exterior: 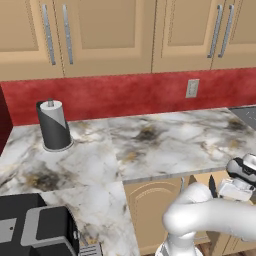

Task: Pick up the knife from the drawer and place it on the cutting board. Then place the meat from the plate to the cutting board.

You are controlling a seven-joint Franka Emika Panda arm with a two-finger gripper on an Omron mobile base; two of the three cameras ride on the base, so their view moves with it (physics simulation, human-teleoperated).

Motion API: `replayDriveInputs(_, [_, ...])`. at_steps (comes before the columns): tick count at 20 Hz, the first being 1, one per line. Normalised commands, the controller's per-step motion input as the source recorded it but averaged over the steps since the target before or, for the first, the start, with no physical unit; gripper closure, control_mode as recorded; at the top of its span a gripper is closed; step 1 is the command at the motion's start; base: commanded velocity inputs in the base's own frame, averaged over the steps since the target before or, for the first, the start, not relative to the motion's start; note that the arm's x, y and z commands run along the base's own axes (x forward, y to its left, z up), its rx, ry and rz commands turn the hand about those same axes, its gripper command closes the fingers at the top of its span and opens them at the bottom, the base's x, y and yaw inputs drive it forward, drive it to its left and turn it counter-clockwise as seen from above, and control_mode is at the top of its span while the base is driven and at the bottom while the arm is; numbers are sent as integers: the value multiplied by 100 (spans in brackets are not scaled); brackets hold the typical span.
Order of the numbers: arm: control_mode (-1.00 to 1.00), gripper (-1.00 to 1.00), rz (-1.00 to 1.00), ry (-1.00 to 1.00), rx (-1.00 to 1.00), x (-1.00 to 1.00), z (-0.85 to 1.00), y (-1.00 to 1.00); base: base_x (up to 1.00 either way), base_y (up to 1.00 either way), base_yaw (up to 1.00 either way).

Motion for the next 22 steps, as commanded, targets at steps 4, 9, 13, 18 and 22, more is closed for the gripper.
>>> replayDriveInputs(4, [-100,-100,-2,0,0,1,-34,0,0,0,0])
replayDriveInputs(9, [-100,-100,-4,0,0,5,-30,0,0,0,0])
replayDriveInputs(13, [-100,-100,-7,0,0,13,-22,0,0,0,0])
replayDriveInputs(18, [-100,-100,-8,0,-4,24,-28,0,0,0,0])
replayDriveInputs(22, [-100,-100,-8,0,-5,31,-32,0,0,0,0])
